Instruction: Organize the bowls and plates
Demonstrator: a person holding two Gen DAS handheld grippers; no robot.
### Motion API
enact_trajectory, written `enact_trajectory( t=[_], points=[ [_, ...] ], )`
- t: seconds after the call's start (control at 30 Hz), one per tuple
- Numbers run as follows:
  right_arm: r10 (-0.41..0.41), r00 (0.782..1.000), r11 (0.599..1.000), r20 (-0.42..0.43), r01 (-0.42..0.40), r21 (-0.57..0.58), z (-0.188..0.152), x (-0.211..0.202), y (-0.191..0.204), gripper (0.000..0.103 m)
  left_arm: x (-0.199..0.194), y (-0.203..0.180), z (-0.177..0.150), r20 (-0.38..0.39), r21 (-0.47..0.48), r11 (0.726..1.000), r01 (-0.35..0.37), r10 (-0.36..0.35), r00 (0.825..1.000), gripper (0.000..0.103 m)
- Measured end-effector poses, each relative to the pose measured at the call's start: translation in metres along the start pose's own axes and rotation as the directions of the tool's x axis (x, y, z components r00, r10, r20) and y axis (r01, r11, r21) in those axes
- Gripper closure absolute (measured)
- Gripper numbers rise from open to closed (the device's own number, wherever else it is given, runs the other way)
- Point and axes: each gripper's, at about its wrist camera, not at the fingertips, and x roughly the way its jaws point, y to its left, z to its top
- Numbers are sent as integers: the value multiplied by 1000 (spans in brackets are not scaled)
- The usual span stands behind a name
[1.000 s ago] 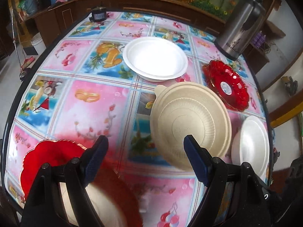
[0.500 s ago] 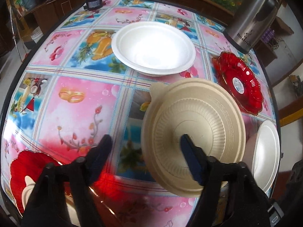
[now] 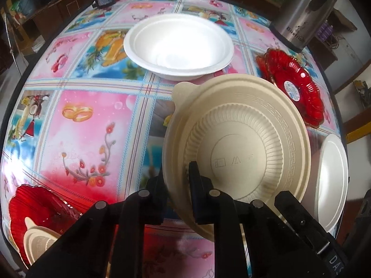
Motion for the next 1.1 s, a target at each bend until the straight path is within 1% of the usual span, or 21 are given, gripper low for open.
enact_trajectory(
  t=[0.2, 0.37, 0.5, 0.57, 0.9, 1.1],
  points=[
    [20, 999, 999, 39, -18, -44, -9, -20, 9, 89, -30, 1, -12, 75, 18, 1000, 16, -17, 997, 89],
    [32, 996, 995, 79, -25, -99, -24, -41, 18, 89, -60, 4, -31, 158, 40, 999, 27, -33, 987, 89],
    [47, 994, 991, 101, -34, -126, -37, -57, 20, 89, -76, 4, -47, 199, 53, 998, 40, -50, 979, 89],
    [60, 993, 990, 104, -46, -131, -44, -63, 20, 89, -82, 6, -56, 213, 57, 997, 44, -56, 976, 89],
    [67, 991, 981, 113, -45, -191, -78, -84, 23, 89, -105, 22, -94, 259, 52, 997, 59, -70, 963, 88],
    [83, 990, 970, 114, -54, -238, -95, -90, 37, 89, -124, 41, -113, 305, 29, 997, 65, -71, 950, 88]
  ],
)
